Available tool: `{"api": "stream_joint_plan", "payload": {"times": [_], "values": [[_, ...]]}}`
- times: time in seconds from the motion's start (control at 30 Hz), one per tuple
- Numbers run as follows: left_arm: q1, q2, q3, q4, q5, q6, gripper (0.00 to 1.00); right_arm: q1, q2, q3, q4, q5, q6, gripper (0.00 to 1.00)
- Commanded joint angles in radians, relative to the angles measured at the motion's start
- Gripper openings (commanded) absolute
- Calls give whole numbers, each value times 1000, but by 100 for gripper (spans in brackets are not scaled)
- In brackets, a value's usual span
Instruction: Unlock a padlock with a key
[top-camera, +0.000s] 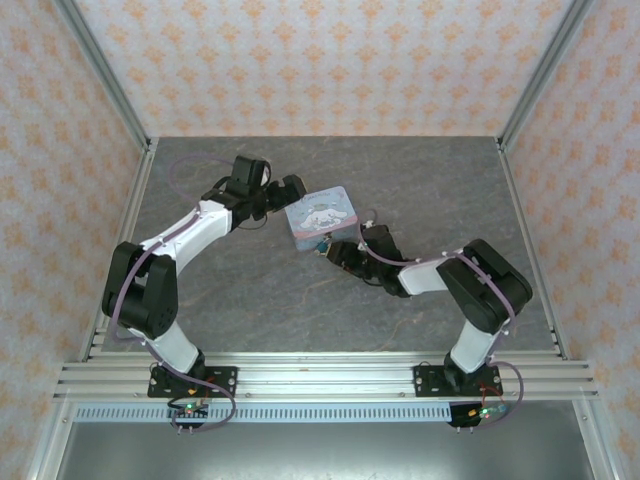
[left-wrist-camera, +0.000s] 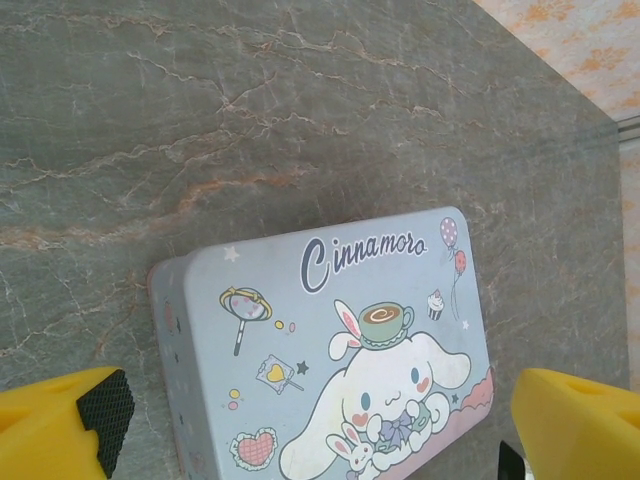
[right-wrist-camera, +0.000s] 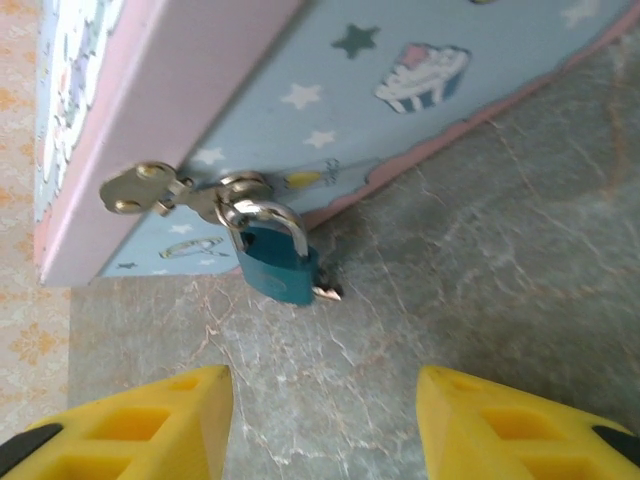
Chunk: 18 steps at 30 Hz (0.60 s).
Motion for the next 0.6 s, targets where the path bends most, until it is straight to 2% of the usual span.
{"api": "stream_joint_plan", "payload": {"times": [0.0,0.33,0.43,0.57], "values": [[10,2,2,8,22,6,98,24,97,40,30,58,-42,52],[22,2,-7,27,38,-11,98,52,191,94,64,63,-35,50],[25,0,-8,32,39,-15,98,53,200,85,79,70,-27,45],[27,2,-9,42,42,-22,98,53,207,69,93,88,-18,30]]}}
